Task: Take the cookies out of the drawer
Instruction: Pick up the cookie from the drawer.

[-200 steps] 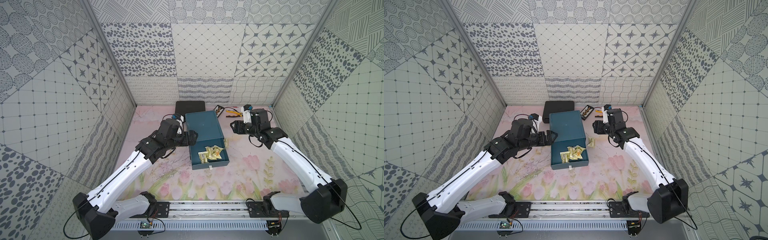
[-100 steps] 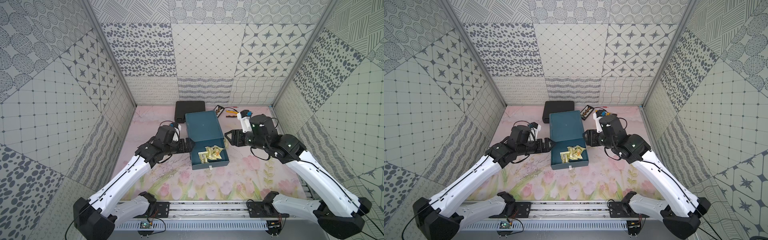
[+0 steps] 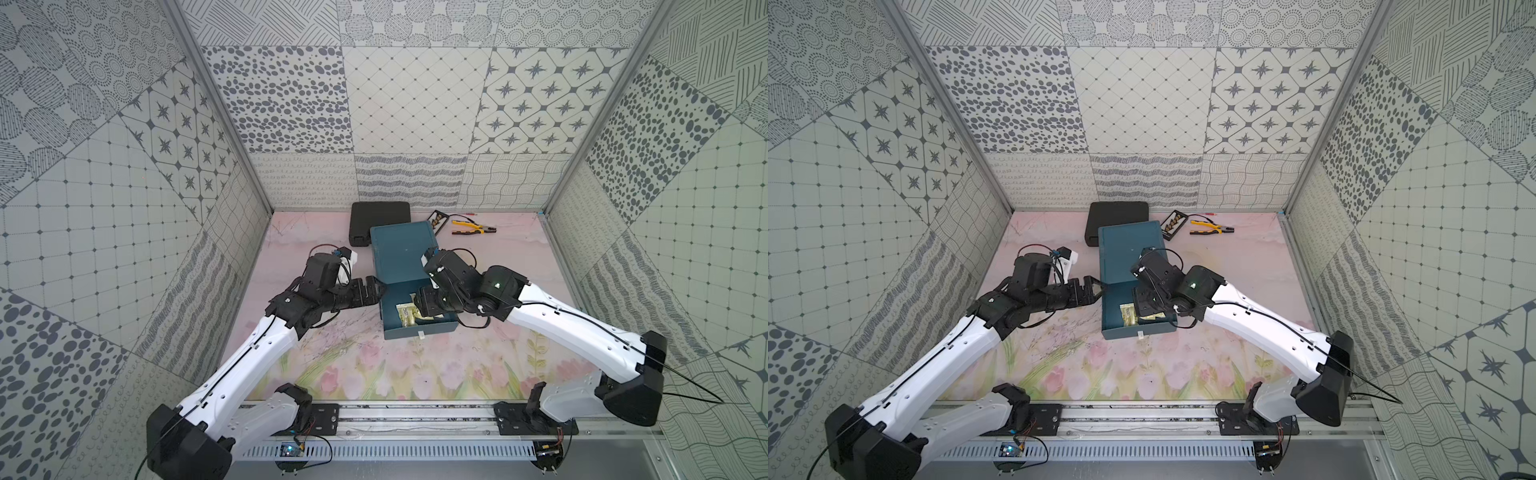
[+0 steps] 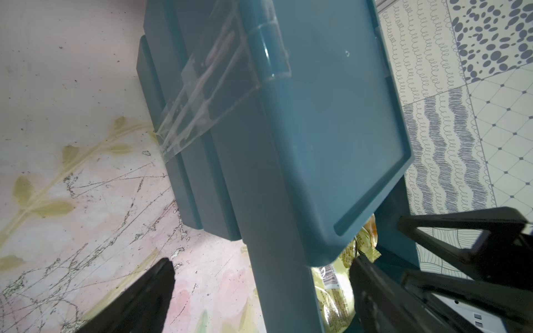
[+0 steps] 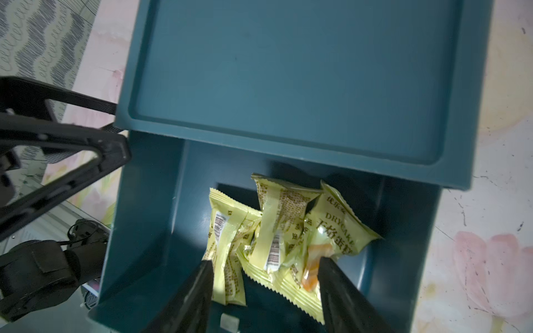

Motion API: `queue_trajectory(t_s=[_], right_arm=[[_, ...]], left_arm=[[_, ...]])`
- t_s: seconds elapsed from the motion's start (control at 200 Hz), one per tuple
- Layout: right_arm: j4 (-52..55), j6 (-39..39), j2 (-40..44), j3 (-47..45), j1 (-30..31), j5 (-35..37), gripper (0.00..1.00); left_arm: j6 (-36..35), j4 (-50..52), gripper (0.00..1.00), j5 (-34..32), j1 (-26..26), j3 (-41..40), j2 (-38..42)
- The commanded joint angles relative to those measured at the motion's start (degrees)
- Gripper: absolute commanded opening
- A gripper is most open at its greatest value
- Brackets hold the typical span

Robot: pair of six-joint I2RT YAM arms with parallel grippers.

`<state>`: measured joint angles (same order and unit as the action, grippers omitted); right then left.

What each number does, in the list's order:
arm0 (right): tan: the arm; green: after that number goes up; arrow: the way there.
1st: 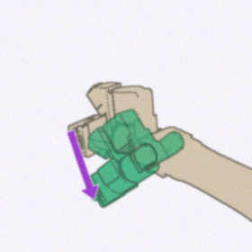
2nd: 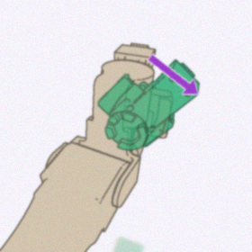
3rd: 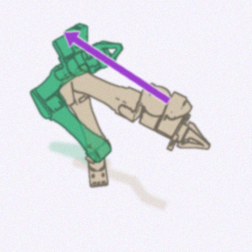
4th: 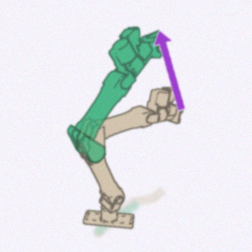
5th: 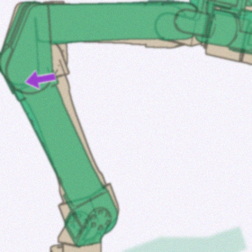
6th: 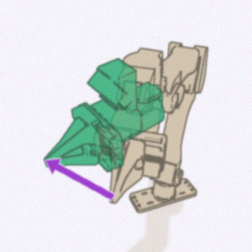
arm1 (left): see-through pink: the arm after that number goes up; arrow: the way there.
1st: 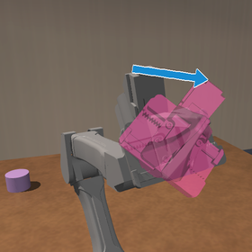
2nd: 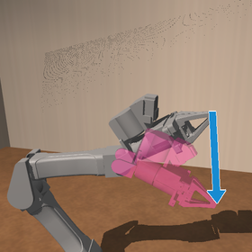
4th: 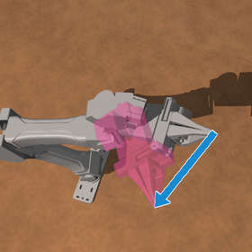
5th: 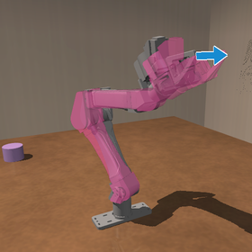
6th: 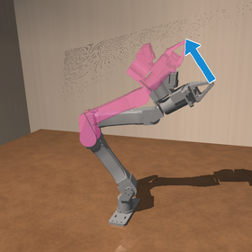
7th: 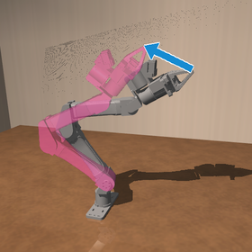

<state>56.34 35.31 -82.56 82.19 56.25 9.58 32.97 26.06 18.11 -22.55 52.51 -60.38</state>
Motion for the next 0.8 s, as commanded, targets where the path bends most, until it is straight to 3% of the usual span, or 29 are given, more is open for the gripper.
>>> queue_trajectory(t_s=[0.0,0.46,0.795], right_arm=[[-0.64,0.97,-2.39,1.92,0.52,2.60,0.62],[-5.22,0.11,-7.79,-0.18,0.53,3.26,0.55],[-7.03,-1.23,-6.80,-1.86,1.49,3.01,0.26]], left_arm=[[0.50,-4.91,0.99,4.47,0.44,-0.63,0.04],[1.47,-5.10,0.99,5.00,0.56,-0.67,0.70],[1.77,-3.78,0.99,3.75,0.47,0.36,1.65]])
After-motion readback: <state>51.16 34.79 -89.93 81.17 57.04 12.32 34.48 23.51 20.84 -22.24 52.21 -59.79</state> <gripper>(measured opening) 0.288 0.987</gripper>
